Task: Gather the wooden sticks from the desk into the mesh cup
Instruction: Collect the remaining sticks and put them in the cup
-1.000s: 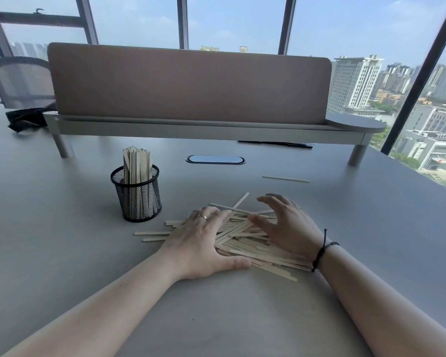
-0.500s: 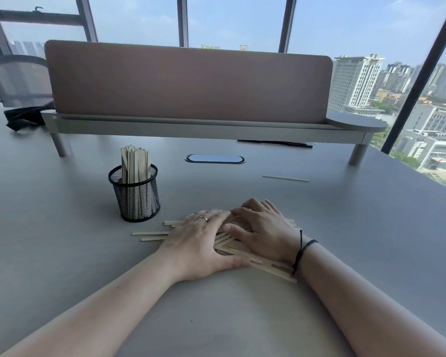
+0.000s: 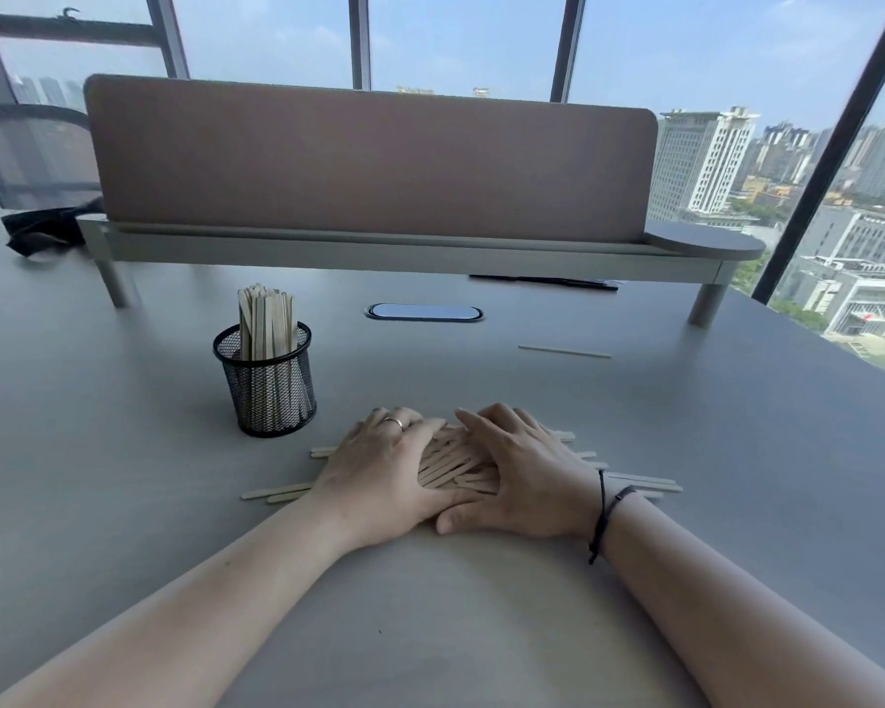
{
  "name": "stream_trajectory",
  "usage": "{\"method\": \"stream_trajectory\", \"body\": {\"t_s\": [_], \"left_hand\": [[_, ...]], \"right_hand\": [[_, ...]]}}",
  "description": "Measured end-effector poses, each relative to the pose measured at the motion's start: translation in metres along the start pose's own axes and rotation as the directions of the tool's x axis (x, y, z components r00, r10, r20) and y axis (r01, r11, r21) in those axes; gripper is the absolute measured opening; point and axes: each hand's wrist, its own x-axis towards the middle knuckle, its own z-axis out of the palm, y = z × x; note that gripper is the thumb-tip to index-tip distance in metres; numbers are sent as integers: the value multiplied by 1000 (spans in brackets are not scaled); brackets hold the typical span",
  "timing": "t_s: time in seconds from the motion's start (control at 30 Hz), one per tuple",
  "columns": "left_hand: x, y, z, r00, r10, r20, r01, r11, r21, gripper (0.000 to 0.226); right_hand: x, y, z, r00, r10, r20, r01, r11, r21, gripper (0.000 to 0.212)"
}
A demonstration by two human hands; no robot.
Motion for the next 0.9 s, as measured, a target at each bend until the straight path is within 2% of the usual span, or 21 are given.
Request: {"method": "stream_trajectory", "body": {"t_s": [0.2,0.5,0.7,0.9], "left_hand": [[3,-1,1,1000,14,2,-14,1000,-12,97],[3,-2,0,997,59,-43,-62,995,-77,80],[5,2,-4,993,90,-75,-94,995,-46,57],[6,3,-4,992,115,-58,-114,993,24,43]], "right_hand": [[3,-1,5,995,-23,-96,20,999,-40,109],[6,-5,2,992,-22,-126,20,1000,-18,79],[7,-7,0,981,2,-192,-9,999,-33,80],[3,-10,-1,970,19,-241,-15,1000,17,99]]}}
